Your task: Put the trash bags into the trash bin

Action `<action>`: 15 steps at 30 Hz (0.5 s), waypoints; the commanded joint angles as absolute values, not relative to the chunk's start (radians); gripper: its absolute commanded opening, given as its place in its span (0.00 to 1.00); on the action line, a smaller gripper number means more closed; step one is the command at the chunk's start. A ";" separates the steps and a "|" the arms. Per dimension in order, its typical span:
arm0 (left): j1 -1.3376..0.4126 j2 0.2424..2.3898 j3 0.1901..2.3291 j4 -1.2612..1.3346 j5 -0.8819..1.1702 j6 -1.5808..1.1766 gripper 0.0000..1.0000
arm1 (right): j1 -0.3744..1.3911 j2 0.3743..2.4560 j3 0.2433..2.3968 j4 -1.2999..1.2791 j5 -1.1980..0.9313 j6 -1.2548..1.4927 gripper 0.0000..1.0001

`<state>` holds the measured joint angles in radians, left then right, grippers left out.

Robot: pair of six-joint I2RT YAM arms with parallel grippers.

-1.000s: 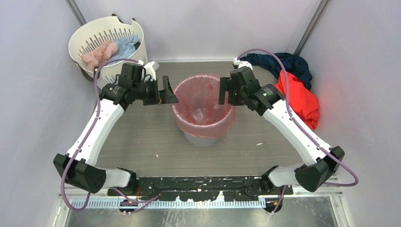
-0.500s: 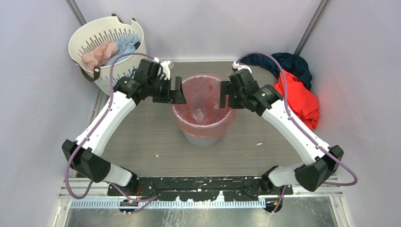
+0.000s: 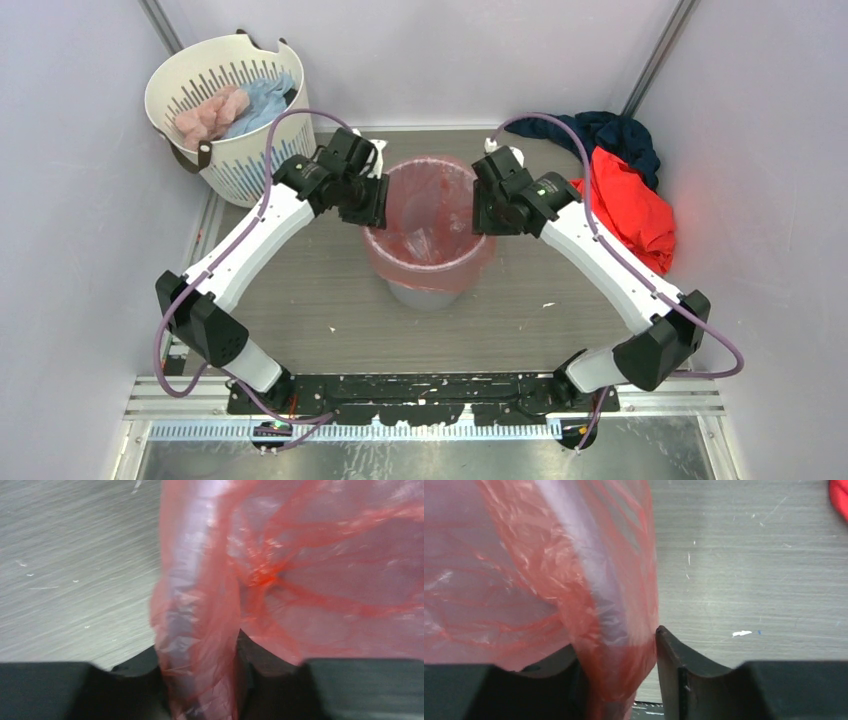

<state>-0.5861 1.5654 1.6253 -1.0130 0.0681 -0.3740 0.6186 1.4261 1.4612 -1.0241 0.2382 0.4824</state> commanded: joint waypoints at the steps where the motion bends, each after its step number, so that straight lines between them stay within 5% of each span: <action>1: -0.606 1.562 1.674 -1.028 0.043 -0.364 0.25 | 0.636 1.420 1.500 -1.025 0.256 0.504 0.27; 5: -0.621 1.550 1.669 -1.019 0.036 -0.372 0.00 | 0.657 1.402 1.502 -1.015 0.286 0.512 0.05; 15: -0.731 1.416 1.595 -0.929 -0.081 -0.393 0.00 | 0.881 1.321 1.389 -0.886 0.514 0.517 0.01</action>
<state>-0.6491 1.5208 1.6176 -1.0412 -0.0666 -0.4114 0.7589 1.3521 1.4513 -1.0180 0.4179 0.5243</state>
